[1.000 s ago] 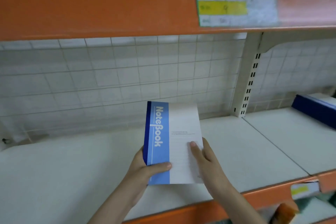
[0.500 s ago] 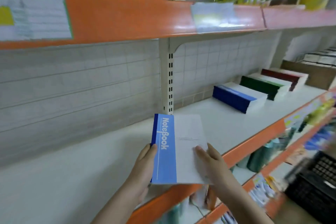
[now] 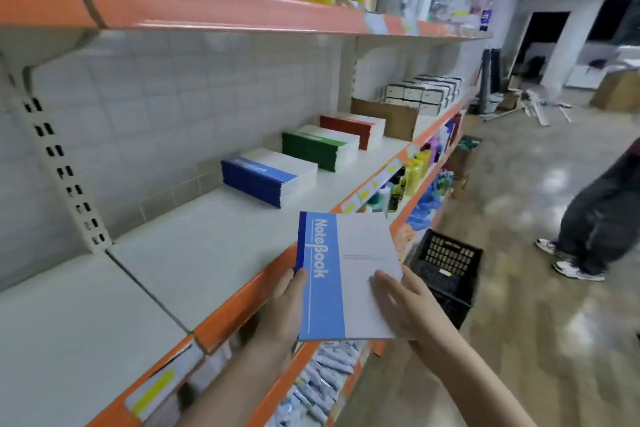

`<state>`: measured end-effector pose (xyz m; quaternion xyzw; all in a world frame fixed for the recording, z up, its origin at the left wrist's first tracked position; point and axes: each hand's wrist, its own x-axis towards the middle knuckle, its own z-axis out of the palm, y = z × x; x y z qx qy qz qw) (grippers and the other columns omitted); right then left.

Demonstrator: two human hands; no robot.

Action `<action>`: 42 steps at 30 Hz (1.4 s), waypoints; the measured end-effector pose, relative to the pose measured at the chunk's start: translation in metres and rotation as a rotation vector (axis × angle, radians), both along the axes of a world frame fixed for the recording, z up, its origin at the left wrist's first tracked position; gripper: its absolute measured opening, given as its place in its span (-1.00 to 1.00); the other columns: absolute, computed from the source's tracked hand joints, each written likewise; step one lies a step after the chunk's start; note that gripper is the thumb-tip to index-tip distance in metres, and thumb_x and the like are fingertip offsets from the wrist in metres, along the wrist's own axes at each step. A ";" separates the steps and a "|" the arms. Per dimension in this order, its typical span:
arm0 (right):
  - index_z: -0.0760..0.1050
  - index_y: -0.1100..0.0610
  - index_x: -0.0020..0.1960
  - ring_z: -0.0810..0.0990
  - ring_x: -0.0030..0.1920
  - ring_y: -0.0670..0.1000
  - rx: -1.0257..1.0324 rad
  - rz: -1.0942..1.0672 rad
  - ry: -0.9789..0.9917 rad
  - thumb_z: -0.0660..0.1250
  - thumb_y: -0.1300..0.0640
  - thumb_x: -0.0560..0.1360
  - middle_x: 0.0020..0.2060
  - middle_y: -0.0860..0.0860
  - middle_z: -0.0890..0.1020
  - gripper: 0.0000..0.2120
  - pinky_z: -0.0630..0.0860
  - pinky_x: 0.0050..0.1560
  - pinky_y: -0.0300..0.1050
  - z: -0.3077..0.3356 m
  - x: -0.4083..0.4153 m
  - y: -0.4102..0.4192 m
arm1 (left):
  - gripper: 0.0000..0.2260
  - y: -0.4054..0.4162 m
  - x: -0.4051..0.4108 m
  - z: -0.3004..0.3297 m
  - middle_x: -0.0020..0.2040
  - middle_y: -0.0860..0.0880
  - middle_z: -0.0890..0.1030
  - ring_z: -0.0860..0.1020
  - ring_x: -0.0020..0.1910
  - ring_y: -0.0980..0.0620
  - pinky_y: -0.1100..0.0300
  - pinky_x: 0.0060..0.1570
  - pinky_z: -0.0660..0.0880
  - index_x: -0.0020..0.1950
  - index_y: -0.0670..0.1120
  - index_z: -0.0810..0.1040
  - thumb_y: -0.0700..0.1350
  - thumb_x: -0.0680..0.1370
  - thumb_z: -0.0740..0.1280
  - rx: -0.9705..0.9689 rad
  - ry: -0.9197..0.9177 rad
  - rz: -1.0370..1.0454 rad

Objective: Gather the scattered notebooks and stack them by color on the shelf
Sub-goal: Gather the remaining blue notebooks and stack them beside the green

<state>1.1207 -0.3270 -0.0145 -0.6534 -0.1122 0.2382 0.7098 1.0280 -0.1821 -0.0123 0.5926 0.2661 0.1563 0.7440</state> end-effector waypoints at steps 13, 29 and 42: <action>0.44 0.18 0.25 0.58 0.17 0.16 -0.059 -0.196 -0.014 0.15 0.19 0.62 0.14 0.11 0.62 -0.76 0.47 0.22 0.12 -0.012 0.124 -0.084 | -0.78 -0.065 0.156 -0.007 -0.31 0.08 0.69 0.66 -0.37 0.12 0.31 -0.50 0.50 -0.03 -0.04 0.52 -0.11 0.66 0.09 -0.016 -0.004 -0.291; 0.50 0.08 0.10 0.69 -0.18 -0.01 0.022 0.153 -0.036 0.22 0.17 0.60 -0.16 -0.03 0.72 -0.87 0.60 -0.28 -0.13 0.043 0.314 0.030 | -0.79 0.018 0.288 0.051 -0.02 -0.06 0.68 0.65 -0.06 -0.07 0.07 -0.12 0.54 0.09 -0.05 0.52 -0.04 0.66 0.13 0.054 -0.008 0.127; 0.46 0.06 -0.13 0.54 -0.29 -0.10 -0.106 0.626 -0.304 0.26 0.10 0.56 -0.25 -0.07 0.57 -0.90 0.38 -0.43 -0.36 0.045 0.351 0.196 | -0.79 0.102 0.273 0.053 0.02 -0.03 0.63 0.60 0.03 -0.05 0.14 -0.10 0.49 0.13 -0.03 0.48 0.02 0.65 0.12 0.114 0.088 0.751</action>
